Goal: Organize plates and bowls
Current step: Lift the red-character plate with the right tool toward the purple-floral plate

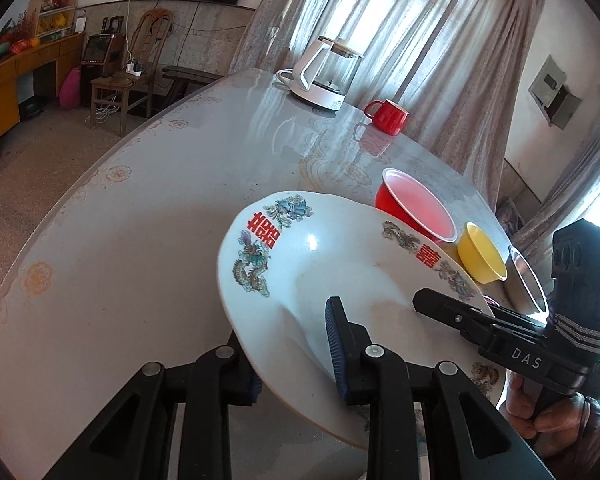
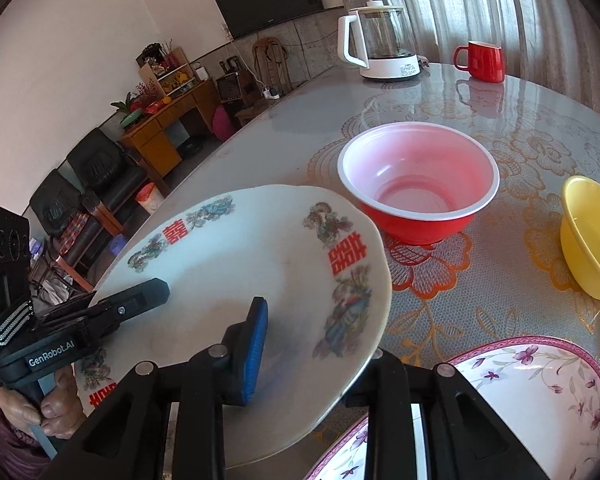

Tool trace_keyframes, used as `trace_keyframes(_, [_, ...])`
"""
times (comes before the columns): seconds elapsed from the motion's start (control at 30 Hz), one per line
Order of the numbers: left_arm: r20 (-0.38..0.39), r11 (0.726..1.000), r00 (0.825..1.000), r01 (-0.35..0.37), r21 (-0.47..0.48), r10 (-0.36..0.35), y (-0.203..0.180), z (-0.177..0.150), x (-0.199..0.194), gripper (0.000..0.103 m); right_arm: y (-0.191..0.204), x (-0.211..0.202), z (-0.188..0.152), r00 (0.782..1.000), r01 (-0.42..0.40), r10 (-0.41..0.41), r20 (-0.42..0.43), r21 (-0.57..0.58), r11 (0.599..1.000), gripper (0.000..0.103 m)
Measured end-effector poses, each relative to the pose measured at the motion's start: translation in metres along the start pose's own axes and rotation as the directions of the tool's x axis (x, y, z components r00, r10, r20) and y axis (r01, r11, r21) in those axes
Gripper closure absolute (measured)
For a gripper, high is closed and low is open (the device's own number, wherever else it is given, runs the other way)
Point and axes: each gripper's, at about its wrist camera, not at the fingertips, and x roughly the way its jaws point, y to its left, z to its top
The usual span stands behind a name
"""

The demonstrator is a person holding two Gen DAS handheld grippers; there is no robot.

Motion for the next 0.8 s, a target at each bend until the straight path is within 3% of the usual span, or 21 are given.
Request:
trace_keyframes(0.37, [0.058,0.998,0.998,0.0,0.063,-0.004,-0.018,-0.005,-0.021,0.076,0.0,-0.02,-0.012,0.996,-0.029,0.028,0.084,0.008,1.0,0.076])
trace_keyframes(0.8, [0.076,0.983,0.993,0.073,0.168,-0.087,-0.072,-0.034,-0.058,0.075,-0.008,-0.094,-0.05,0.979,0.006,-0.015,0.206,0.046,0.999,0.076])
